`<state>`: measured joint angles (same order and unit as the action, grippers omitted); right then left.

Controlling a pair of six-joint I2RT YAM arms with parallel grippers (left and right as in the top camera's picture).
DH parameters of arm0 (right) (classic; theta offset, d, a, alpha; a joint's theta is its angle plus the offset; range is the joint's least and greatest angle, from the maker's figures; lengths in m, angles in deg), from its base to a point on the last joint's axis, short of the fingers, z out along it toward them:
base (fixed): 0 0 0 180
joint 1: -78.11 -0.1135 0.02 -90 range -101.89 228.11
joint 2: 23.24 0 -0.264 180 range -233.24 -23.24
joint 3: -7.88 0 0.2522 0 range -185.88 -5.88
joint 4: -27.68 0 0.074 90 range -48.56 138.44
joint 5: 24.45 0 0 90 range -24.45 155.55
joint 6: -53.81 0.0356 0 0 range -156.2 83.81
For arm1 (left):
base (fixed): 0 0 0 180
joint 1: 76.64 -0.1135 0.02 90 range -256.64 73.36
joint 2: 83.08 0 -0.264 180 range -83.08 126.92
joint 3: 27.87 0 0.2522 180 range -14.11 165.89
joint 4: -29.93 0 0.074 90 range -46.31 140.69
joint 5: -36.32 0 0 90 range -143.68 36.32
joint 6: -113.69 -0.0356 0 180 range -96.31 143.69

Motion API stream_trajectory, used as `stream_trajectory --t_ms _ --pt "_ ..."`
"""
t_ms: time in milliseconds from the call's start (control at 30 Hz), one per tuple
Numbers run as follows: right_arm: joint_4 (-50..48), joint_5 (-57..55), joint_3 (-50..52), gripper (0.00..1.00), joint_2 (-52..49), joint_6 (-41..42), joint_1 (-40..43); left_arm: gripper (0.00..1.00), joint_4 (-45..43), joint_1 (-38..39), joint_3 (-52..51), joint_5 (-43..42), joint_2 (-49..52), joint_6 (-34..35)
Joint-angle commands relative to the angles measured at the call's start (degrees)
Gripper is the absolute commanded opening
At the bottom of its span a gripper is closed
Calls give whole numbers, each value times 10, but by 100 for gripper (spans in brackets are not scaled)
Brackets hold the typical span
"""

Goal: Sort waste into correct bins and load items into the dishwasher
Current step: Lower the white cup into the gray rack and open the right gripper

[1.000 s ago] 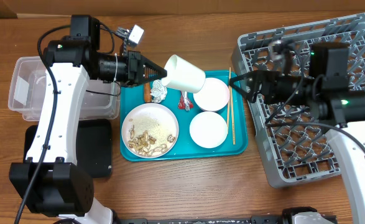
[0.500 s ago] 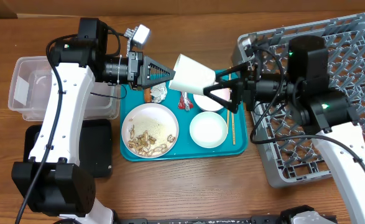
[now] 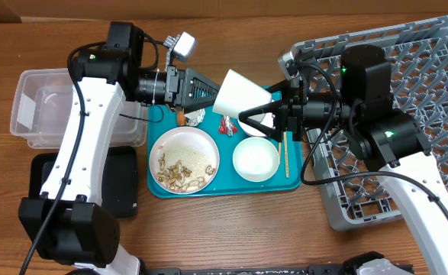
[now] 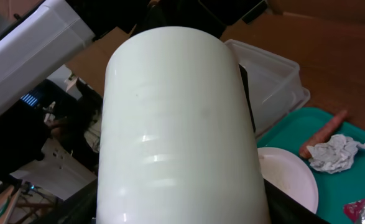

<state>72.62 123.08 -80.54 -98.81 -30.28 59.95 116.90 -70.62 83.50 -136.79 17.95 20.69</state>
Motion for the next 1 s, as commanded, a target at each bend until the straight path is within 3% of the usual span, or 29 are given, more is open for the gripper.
stream_trajectory --t_ms 0,233,333,567,867,967 --pt "26 -91 -16 65 31 -4 -3 100 -4 -6 8 21 -4 -13" --pt "191 -425 -16 65 100 83 51 100 5 -46 8 158 -4 -10" --pt "275 -543 -16 65 115 153 125 100 4 -53 8 192 -4 -11" --pt "359 -562 -16 65 51 214 263 100 5 -52 8 212 -4 -11" --pt "435 -560 -16 70 -113 213 281 100 15 -52 8 228 -4 -13" --pt "436 -554 -16 84 -146 213 281 100 16 -52 8 238 -4 -13"
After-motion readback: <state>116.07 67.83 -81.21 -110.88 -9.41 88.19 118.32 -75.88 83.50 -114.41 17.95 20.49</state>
